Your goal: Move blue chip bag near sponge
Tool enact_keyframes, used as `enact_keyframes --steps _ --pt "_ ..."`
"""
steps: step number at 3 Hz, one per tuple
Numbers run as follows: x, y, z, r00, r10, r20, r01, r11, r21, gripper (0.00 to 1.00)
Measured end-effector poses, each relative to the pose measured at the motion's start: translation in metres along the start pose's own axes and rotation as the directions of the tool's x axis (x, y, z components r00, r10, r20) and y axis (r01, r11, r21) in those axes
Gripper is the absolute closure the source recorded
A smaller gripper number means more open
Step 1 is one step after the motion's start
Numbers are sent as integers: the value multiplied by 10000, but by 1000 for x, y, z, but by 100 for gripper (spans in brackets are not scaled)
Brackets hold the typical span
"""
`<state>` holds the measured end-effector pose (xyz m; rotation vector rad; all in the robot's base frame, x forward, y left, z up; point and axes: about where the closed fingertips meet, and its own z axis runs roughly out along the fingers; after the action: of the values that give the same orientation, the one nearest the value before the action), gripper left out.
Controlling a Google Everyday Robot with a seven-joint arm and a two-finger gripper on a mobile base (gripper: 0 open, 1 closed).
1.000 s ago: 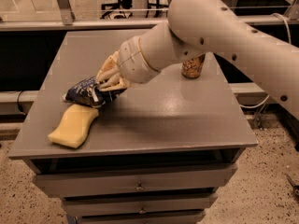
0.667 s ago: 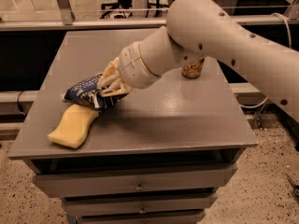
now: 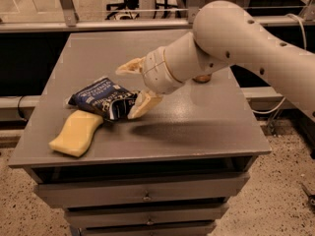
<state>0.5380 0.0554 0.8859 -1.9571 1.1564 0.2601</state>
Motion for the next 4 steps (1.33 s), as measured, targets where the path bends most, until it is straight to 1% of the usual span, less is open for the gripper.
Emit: enact_keyframes --steps 1,2,3,4 --pt "20 -3 -18 9972 708 -221 -697 9963 496 0" --pt "54 -4 -53 9780 2026 -489 -1944 9715 1355 0" --pt "91 -5 -106 9456 3152 -811 -2850 9223 2612 0" --pt "128 -11 -179 9110 4005 -982 -3250 8439 4267 0"
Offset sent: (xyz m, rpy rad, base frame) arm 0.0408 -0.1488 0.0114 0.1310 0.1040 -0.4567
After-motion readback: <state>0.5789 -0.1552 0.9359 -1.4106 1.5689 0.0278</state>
